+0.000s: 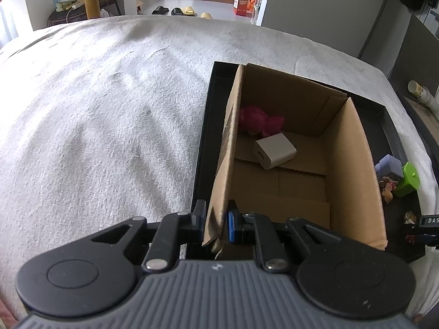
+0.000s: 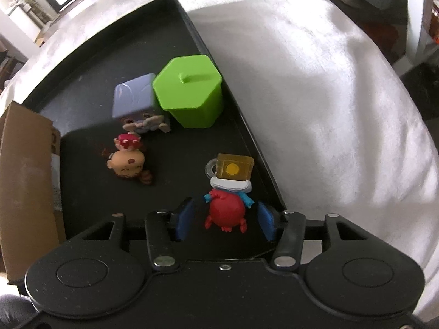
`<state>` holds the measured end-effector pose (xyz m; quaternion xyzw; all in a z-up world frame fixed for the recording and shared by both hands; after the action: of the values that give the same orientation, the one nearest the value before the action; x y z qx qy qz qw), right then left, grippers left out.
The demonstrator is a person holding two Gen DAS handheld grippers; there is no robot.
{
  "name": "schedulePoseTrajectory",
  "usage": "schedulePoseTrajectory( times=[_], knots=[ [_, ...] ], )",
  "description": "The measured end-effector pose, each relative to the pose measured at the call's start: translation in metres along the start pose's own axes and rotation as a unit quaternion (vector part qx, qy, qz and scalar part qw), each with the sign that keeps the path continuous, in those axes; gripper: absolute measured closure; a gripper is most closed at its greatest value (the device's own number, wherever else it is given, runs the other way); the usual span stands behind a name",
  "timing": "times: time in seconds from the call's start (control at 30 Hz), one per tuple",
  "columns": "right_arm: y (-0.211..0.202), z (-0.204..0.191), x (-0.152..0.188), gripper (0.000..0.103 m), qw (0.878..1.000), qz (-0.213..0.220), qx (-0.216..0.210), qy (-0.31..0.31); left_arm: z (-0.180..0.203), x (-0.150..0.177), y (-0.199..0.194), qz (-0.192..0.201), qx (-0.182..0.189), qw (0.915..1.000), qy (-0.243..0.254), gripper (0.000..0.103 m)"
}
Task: Organize rigid objects
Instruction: 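Close the right gripper on the red crab figure with yellow tag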
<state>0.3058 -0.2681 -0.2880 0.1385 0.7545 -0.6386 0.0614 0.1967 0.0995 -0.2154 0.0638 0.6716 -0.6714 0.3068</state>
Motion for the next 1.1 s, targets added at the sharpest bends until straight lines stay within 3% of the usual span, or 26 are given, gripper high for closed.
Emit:
schedulePoseTrajectory(
  times=[0.37,0.43,0.47,0.5,1.1],
  knots=[
    [0.006,-0.004,0.003,0.052,0.998,0.002,0.037,0.041,-0.003,0.000,0.001,-0.002,0.010,0.9999,-0.005,0.088],
    [0.007,-0.009,0.003,0.056,0.998,0.003,0.046,0.036,-0.002,0.000,0.001,-0.002,0.011,0.9999,-0.002,0.088],
    [0.008,-0.011,0.002,0.065,0.998,0.005,0.050,0.032,-0.002,0.000,0.001,-0.002,0.011,0.9999,-0.001,0.088],
    [0.007,-0.012,0.001,0.067,0.998,0.006,0.053,0.028,-0.002,0.000,0.001,-0.002,0.013,0.9999,-0.001,0.088],
    [-0.035,-0.040,0.006,0.069,0.998,0.041,0.031,-0.024,-0.005,0.000,-0.002,0.001,0.021,0.9997,-0.008,0.088]
  ],
)
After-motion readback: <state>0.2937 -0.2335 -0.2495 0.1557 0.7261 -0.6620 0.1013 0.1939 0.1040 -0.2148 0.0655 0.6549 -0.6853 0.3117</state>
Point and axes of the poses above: each gripper's, at about its wrist camera, not at the fingertips, and y roughly the way its jaws point, z to its right, x to its underside, the point moved 5 cm from there along y, roughly the way its jaws point, and after that the axes turned 2 degrees about -z, right-handed, at the moved point
